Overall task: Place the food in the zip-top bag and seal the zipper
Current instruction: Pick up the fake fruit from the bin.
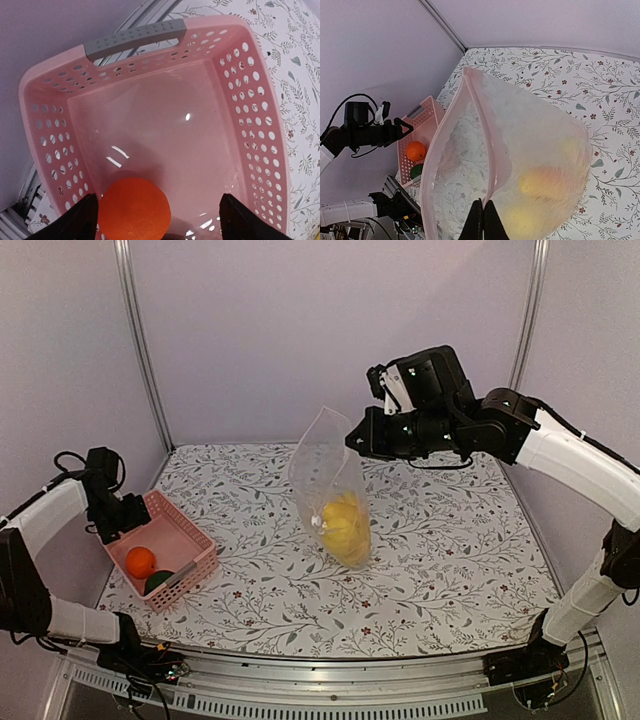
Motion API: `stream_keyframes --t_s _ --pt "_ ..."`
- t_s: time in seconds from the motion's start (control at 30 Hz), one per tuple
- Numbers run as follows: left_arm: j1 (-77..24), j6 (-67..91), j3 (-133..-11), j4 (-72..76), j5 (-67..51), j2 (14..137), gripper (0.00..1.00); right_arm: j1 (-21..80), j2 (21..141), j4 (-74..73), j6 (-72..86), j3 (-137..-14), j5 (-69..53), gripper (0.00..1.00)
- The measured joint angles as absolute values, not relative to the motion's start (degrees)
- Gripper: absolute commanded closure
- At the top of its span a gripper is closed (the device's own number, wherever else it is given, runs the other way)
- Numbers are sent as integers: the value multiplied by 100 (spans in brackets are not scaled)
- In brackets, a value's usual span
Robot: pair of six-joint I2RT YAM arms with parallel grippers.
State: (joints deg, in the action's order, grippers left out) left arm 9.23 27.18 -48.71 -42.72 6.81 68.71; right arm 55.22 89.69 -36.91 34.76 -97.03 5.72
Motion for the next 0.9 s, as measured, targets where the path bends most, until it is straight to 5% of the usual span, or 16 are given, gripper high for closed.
stream_keyframes --t_s 0.9 --pt "904 2871 -4853 -4711 899 8110 25 5522 8853 -3680 3479 -9581 674 100"
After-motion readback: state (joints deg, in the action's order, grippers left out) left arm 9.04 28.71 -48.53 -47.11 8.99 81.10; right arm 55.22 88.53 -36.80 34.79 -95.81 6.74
